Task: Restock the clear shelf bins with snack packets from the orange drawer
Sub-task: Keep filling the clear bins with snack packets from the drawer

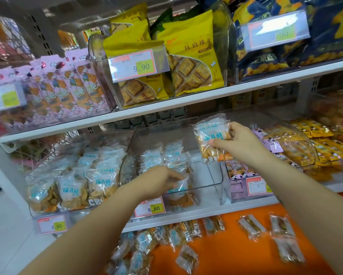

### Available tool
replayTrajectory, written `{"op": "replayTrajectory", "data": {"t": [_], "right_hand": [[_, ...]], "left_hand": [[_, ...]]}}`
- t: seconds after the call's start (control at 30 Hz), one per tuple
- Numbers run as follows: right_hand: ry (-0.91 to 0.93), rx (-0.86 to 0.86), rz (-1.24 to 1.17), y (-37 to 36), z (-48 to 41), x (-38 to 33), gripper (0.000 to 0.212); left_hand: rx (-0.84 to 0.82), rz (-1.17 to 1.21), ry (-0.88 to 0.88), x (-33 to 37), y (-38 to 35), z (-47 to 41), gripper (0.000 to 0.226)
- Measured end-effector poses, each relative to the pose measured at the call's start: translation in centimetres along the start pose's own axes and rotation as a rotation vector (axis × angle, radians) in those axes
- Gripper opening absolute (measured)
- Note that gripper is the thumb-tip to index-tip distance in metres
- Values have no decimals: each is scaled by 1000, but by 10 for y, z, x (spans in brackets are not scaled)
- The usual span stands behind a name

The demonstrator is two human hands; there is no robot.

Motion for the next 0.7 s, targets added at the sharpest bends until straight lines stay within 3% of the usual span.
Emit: {"op": "replayTrajectory", "data": {"t": [0.47,0.63,0.7], "right_hand": [[29,9,48,-8,-2,0,34],[46,-6,12,-7,0,1,35],[44,0,-54,-6,0,1,34]], "left_hand": [[-41,-119,66,-5,-6,-11,17],[-148,-105,45,-5,5,-8,33],[-101,-48,43,-4,14,-4,44]]}}
Point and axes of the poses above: each hand's wrist, its own z-axis away from the middle knuckle, its own y-axis out of the back of the hand, x = y × z, the point moved 2 cm from there along -z, towards the middle knuckle, and after that the axes turned 1 degree about x, right-handed, at the moved point
